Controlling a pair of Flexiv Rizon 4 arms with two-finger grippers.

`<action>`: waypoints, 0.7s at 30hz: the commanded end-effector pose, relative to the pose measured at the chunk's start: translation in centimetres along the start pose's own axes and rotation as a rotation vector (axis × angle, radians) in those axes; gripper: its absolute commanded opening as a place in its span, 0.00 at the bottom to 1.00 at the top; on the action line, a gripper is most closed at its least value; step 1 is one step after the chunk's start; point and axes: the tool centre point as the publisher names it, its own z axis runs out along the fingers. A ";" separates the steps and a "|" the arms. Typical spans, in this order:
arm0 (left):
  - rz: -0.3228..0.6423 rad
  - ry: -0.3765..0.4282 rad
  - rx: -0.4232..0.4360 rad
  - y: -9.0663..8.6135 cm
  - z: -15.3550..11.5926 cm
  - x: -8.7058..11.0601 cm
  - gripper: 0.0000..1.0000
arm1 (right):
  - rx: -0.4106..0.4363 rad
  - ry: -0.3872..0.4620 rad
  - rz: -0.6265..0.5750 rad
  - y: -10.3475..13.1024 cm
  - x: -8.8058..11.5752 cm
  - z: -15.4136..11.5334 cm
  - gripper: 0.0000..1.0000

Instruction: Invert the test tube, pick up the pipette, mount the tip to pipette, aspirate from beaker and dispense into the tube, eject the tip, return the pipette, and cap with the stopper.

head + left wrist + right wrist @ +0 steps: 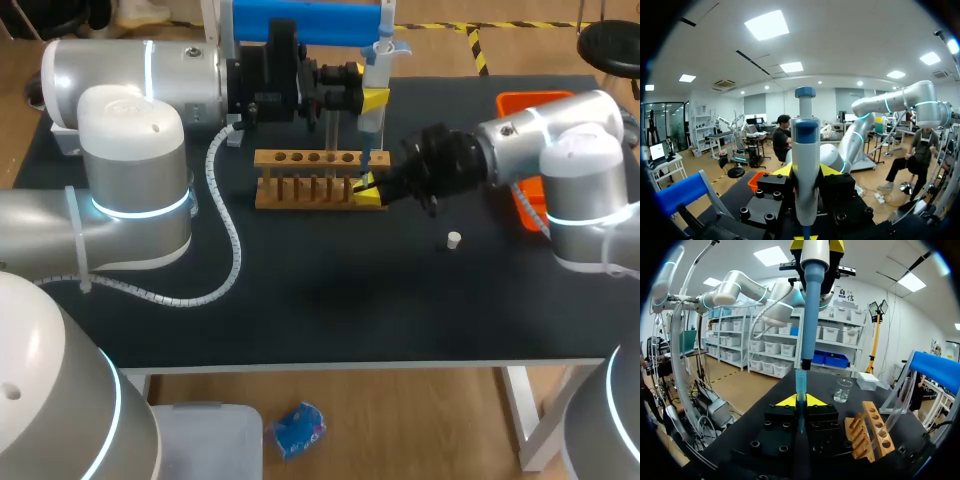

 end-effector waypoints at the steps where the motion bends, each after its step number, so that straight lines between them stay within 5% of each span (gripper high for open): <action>1: 0.000 -0.001 0.001 0.1 0.1 0.0 0.00 | 0.003 -0.001 -0.002 0.3 0.1 -0.2 0.00; 21: 0.000 -0.001 0.001 0.1 0.1 0.0 0.00 | 0.016 0.008 0.024 -0.5 0.2 0.1 0.00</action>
